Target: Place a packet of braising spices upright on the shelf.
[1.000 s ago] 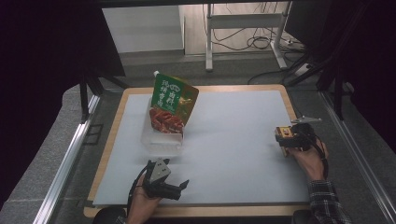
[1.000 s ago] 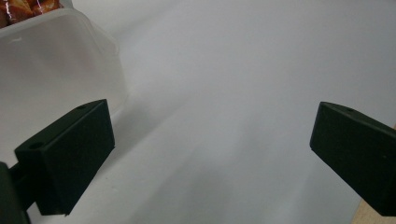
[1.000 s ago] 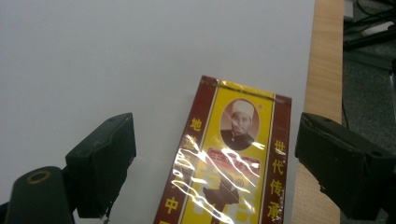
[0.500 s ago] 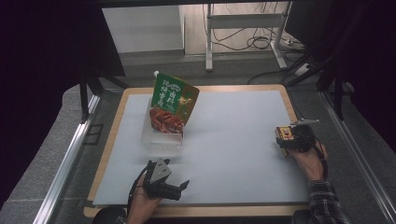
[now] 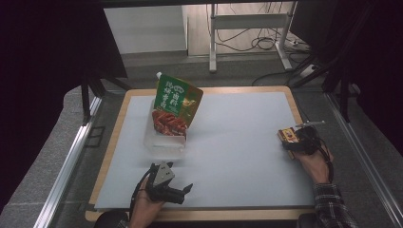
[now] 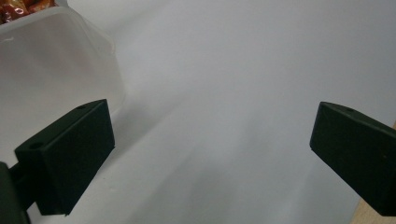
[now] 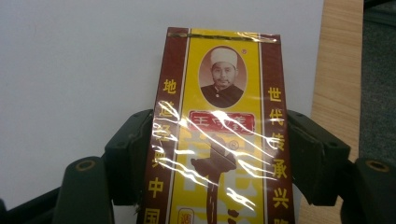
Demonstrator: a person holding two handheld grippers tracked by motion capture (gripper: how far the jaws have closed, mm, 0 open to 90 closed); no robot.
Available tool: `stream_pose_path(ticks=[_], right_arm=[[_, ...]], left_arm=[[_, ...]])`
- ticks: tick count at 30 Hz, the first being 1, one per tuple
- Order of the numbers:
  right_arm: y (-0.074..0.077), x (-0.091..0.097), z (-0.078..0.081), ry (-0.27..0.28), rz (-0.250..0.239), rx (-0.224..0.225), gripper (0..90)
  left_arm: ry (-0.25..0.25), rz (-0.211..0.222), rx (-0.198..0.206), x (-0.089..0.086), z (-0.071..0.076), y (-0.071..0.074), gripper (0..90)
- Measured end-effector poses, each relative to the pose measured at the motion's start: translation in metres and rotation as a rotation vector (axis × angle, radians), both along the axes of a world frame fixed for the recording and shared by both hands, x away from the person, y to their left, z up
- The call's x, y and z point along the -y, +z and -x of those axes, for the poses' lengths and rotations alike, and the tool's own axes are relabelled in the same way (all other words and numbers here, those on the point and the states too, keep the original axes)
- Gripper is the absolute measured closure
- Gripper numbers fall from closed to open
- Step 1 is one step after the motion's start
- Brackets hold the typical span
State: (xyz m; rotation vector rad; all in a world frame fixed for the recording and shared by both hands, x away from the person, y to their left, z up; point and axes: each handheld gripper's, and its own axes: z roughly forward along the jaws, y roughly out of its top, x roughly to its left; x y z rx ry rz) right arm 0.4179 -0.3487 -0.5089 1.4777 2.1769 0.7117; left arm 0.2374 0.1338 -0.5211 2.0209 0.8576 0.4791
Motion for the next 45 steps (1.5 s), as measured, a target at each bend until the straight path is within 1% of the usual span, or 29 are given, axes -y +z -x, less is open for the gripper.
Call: stream_pose_path(ticks=[5, 7, 10, 12, 13, 14, 20, 22, 24, 28, 32, 34, 36, 38, 41, 45], right_arm=[[0.002, -0.003, 0.000, 0.001, 0.012, -0.012, 32.1], [0.004, -0.004, 0.001, 0.014, 0.005, -0.005, 32.1], [0.011, -0.009, 0.004, 0.045, 0.002, 0.021, 32.1], [0.017, -0.015, 0.008, 0.080, -0.007, 0.041, 32.1], [0.019, -0.018, 0.009, 0.092, -0.012, 0.045, 32.1], [0.021, -0.022, 0.011, 0.119, -0.013, 0.048, 32.1], [0.024, -0.048, 0.019, 0.230, -0.001, 0.052, 32.0], [0.025, -0.057, 0.022, 0.270, -0.019, 0.051, 32.0], [0.025, -0.064, 0.025, 0.298, -0.031, 0.051, 32.0], [0.026, -0.081, 0.031, 0.366, -0.059, 0.040, 31.9], [0.024, -0.098, 0.037, 0.422, -0.068, 0.031, 31.9], [0.023, -0.104, 0.039, 0.440, -0.071, 0.024, 31.8], [0.020, -0.112, 0.041, 0.462, -0.071, 0.009, 31.8], [0.016, -0.120, 0.044, 0.493, -0.061, -0.003, 31.8], [0.010, -0.130, 0.046, 0.521, -0.039, -0.023, 31.8], [0.002, -0.138, 0.047, 0.554, -0.006, -0.039, 31.7]], left_arm=[[0.003, 0.002, 0.001, -0.001, 0.000, 0.000, 0.0], [0.002, 0.002, 0.001, -0.001, 0.000, 0.000, 0.0], [0.002, 0.002, 0.002, -0.001, 0.000, 0.000, 0.0], [0.003, 0.003, 0.002, -0.001, 0.000, 0.000, 0.0], [0.004, 0.003, 0.002, -0.001, 0.000, 0.000, 0.0], [0.004, 0.003, 0.002, -0.001, 0.000, 0.000, 0.0], [0.006, 0.005, 0.003, -0.001, 0.000, 0.000, 0.0], [0.006, 0.006, 0.004, -0.001, 0.000, 0.001, 0.0], [0.006, 0.006, 0.004, -0.002, 0.000, 0.001, 0.0], [0.006, 0.006, 0.003, -0.001, 0.000, 0.001, 0.0], [0.006, 0.006, 0.003, -0.002, 0.000, 0.001, 0.0], [0.006, 0.005, 0.003, -0.002, 0.000, 0.001, 0.0], [0.005, 0.005, 0.002, -0.001, 0.000, 0.000, 0.0], [0.004, 0.005, 0.002, -0.001, 0.000, 0.000, 0.0], [0.004, 0.004, 0.002, -0.001, 0.000, 0.000, 0.0], [0.004, 0.004, 0.003, -0.001, 0.000, 0.001, 0.0]])
